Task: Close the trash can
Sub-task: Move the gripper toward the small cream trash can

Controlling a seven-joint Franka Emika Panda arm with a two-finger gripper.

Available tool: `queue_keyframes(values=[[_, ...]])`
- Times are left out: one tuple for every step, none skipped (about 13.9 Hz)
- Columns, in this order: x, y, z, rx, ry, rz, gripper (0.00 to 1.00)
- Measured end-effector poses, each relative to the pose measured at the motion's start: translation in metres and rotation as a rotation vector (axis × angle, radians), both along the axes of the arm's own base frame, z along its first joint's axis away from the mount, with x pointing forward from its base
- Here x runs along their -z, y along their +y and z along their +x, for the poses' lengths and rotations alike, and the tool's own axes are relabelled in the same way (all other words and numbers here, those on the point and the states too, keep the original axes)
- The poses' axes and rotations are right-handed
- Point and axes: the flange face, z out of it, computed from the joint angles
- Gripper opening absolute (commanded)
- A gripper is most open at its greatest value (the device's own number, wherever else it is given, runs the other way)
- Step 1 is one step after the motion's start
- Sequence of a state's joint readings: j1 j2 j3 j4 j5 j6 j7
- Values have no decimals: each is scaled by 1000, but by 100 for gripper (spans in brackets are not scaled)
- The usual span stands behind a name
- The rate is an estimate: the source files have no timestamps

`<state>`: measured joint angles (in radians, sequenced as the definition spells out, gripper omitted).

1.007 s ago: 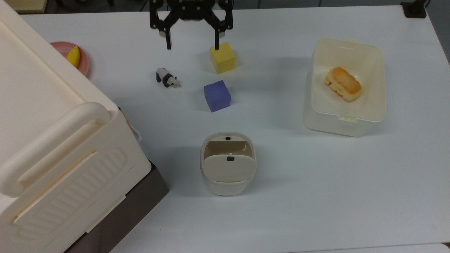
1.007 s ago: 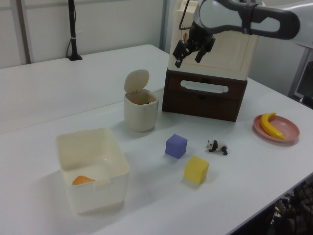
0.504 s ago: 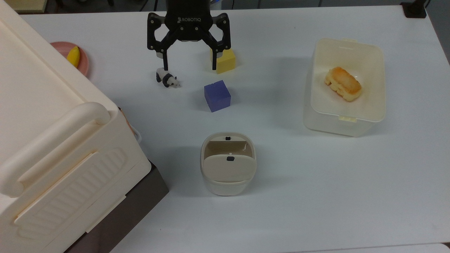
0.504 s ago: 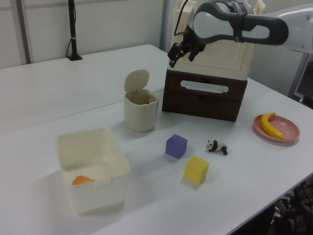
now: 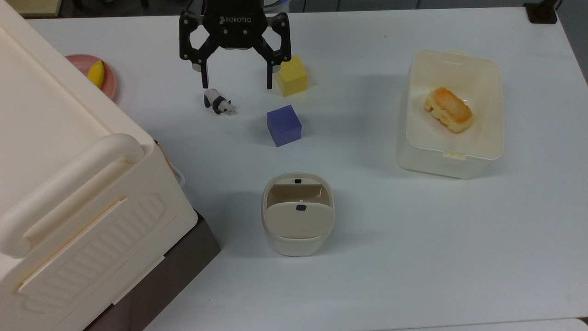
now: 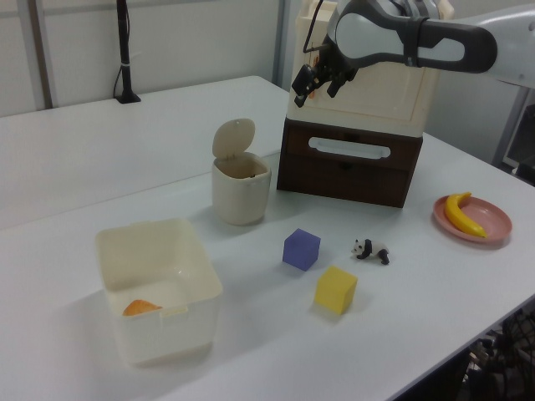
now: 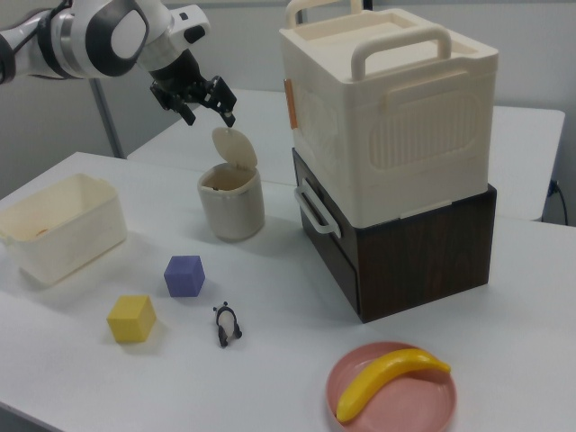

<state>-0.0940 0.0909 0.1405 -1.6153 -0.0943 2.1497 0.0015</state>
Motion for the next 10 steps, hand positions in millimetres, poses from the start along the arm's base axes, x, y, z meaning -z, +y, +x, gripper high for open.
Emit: queue_keyframes(values=[[1, 1, -2, 0, 31, -2, 24], [3, 4, -8, 1, 94, -6, 11], [5, 5, -13, 3, 137, -7, 0], [4, 7, -23, 6, 205, -10, 0], [0, 9, -31, 8, 245, -7, 0], [-2, 10, -35, 8, 257, -1, 0], [-4, 11, -37, 8, 260, 7, 0], [-5, 11, -38, 7, 259, 10, 0], [-5, 11, -38, 6, 259, 10, 0], [-4, 11, -37, 1, 261, 8, 0]])
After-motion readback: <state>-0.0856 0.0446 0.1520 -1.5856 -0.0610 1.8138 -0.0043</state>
